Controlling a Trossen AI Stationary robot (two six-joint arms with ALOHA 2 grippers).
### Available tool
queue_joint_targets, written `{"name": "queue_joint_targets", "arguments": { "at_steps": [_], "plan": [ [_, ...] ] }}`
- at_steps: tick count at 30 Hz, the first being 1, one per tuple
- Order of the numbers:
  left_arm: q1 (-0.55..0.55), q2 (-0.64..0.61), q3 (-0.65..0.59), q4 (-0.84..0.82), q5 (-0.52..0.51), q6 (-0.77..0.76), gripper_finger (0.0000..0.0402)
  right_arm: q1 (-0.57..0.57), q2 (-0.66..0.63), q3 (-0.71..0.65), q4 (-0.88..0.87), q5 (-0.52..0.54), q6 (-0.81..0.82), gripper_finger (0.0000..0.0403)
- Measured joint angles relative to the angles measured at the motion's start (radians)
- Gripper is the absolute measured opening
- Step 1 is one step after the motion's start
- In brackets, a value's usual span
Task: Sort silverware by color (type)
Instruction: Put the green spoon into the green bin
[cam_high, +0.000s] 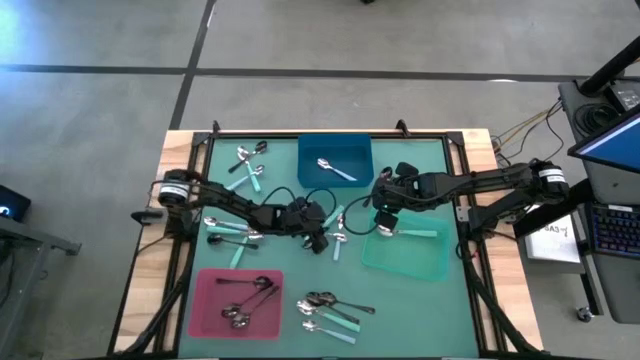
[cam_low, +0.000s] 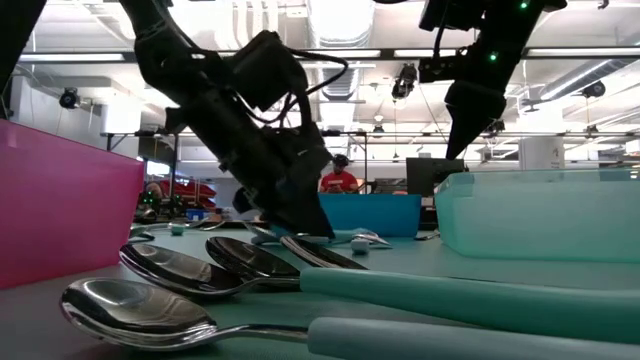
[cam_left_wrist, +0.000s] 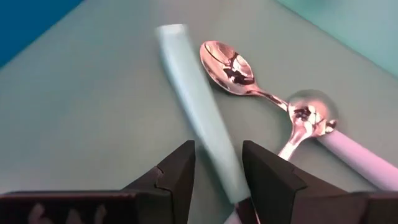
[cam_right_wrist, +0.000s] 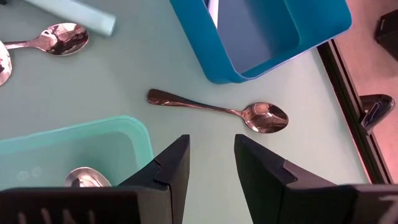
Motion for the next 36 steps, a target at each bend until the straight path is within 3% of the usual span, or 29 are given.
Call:
{"name": "queue_joint_targets", "arguments": {
  "at_steps": [4,9,18,25,36],
  "plan": [
    [-0.001,0.017,0.02,-0.044,-0.038,-0.003,0.011,0.0,0.0,0.0,-0.008,0.0,0.0,0.0118],
    [0.002,0.016,0.018,-0.064,-0.019,0.002,0.0031,0.0,0.0,0.0,-0.011,0.0,0.0,0.0118],
    [0.003,-0.039,0.009,-0.085,0.004,0.052,0.0029,0.0,0.0,0.0,-0.011,0.0,0.025,0.0118],
    [0.005,-0.187,0.003,-0.136,-0.127,0.136,0.0029,0.0,-0.001,-0.009,0.007,0.0,0.112,0.0118],
    [0.002,-0.457,-0.099,-0.117,-0.281,0.184,0.0029,0.001,-0.003,-0.145,0.471,-0.005,0.132,0.0118]
  ]
}}
